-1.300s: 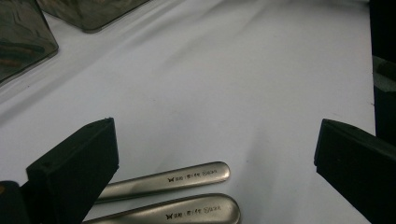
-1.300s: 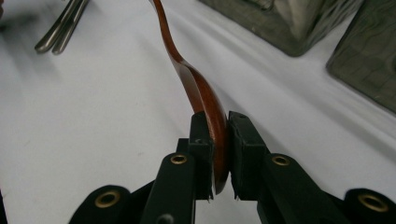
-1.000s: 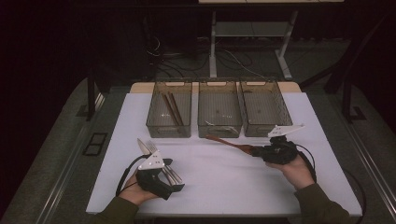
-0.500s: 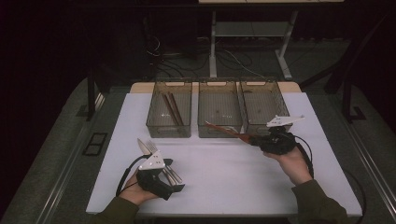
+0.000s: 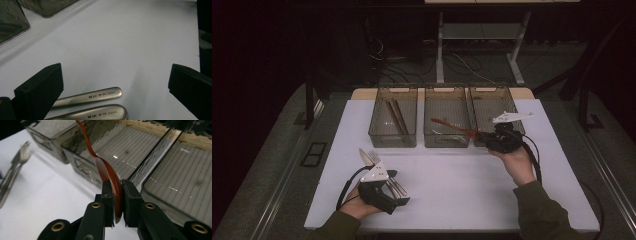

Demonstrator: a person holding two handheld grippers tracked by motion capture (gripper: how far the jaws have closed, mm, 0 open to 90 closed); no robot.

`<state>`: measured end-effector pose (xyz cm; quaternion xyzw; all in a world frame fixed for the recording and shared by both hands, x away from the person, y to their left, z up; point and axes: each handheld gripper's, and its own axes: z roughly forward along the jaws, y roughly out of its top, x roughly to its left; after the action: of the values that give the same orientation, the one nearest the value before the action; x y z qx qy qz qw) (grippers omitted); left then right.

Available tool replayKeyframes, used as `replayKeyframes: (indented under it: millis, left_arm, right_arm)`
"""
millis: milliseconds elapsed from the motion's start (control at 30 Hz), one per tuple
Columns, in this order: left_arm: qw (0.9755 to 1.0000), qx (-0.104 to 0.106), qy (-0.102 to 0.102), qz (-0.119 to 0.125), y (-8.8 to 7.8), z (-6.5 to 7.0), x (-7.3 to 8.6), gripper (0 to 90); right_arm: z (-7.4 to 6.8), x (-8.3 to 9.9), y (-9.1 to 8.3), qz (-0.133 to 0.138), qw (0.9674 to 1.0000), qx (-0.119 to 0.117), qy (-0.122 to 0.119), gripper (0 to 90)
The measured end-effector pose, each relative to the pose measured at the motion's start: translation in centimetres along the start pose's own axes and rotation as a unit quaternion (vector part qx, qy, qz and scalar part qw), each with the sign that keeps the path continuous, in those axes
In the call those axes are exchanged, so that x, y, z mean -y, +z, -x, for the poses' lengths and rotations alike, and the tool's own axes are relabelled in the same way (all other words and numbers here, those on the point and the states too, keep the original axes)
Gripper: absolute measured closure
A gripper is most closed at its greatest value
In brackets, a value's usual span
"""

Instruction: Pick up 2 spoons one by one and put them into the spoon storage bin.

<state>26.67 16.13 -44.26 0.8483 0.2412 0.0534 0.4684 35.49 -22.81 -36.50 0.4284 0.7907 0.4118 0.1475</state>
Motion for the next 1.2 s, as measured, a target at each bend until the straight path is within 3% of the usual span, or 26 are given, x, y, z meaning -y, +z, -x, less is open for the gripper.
replayKeyframes:
  millis: [500,933,1100,1200]
  left_arm:
    - [1.0000,0.004,0.000,0.002,0.1,0.1,0.0,0.0]
    - [1.0000,0.007,0.005,0.002,0.1,0.2,-0.1,0.0]
    - [1.0000,0.006,0.006,0.002,0.1,0.2,-0.1,0.0]
    - [1.0000,0.006,0.006,0.002,0.1,0.2,-0.1,0.0]
  right_arm:
    - [1.1,-3.4,4.6,-0.018,0.9984,0.039,0.036,80.9]
    - [0.7,-4.0,7.0,-0.046,0.9978,0.043,0.022,80.8]
    - [0.5,-3.9,7.2,-0.041,0.9981,0.043,0.013,65.2]
    - [0.5,-3.9,7.0,-0.038,0.9985,0.038,0.014,62.5]
